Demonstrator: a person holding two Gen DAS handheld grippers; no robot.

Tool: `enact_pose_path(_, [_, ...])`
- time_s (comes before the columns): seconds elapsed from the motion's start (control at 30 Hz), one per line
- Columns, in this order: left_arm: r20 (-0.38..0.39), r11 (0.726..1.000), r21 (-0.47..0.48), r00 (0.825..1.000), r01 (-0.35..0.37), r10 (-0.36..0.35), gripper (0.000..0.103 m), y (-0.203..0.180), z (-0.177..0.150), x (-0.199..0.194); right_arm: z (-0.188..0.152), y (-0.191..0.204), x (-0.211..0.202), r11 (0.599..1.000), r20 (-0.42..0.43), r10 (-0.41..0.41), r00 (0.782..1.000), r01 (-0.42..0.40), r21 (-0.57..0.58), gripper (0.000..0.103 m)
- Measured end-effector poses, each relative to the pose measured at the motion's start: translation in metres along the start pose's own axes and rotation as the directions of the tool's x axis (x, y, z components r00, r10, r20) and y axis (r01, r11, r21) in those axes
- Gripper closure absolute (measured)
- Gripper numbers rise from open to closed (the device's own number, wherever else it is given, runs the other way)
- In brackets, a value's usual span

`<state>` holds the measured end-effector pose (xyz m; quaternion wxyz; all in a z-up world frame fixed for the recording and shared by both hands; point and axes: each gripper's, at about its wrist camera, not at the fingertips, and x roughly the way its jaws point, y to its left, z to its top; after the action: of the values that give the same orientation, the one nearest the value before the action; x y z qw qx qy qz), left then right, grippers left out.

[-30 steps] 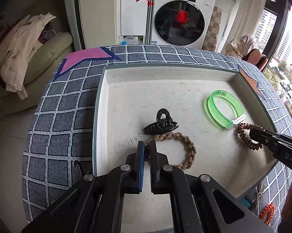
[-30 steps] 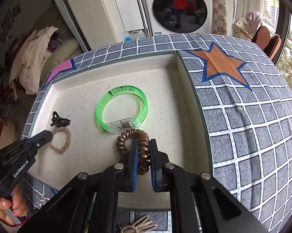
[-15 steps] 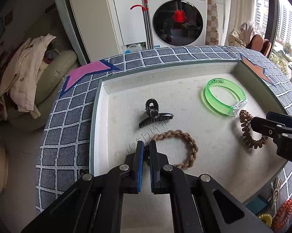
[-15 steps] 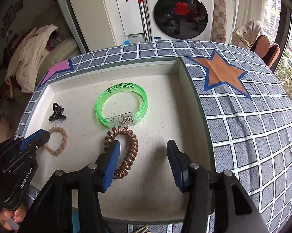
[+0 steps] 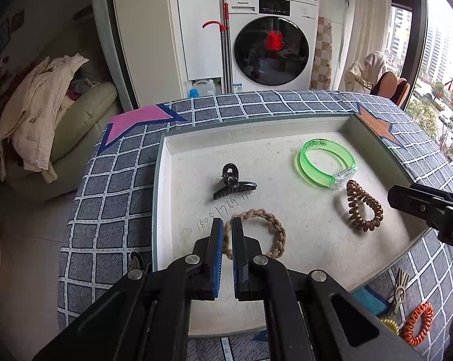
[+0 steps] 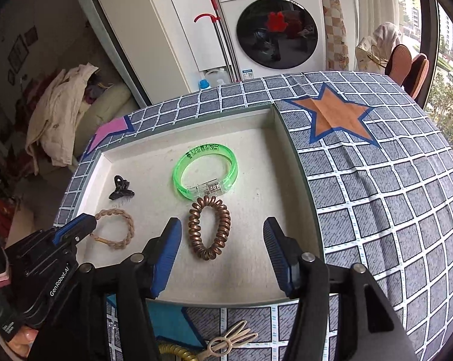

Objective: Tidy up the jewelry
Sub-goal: 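Open the left tool over the tray while the right tool releases the brown coil beside the green bracelet, then move the left tool to the silver star charm while the right tool approaches the orange-white coil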

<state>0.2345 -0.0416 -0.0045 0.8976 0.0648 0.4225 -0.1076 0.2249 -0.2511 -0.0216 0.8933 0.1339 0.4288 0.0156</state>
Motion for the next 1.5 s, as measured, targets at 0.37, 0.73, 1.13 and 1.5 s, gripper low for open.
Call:
enact_pose_path(0.37, [0.02, 0.997, -0.066, 0.999, 0.028, -0.026, 0.078, 0.024, -0.021, -0.038, -0.025, 0.002, -0.035, 0.999, 0.022, 0.051, 0.998, -0.051, 0.002, 0.032])
enact_pose_path(0.73, [0.004, 0.99, -0.123, 0.998, 0.07, -0.071, 0.078, 0.036, -0.052, -0.059, -0.062, 0.004, -0.058, 0.997, 0.018, 0.076, 0.997, -0.076, 0.015, 0.021])
enact_pose_path(1.13, [0.011, 0.992, -0.118, 0.999, 0.045, -0.044, 0.0, 0.029, -0.079, -0.045, -0.097, -0.008, -0.064, 0.995, -0.002, 0.081, 0.997, -0.081, 0.065, 0.019])
enact_pose_path(1.5, [-0.055, 0.995, -0.1, 0.998, -0.005, 0.0, 0.0, 0.02, -0.109, 0.012, -0.118, -0.021, -0.065, 0.999, -0.066, 0.013, 0.998, -0.01, 0.05, 0.018])
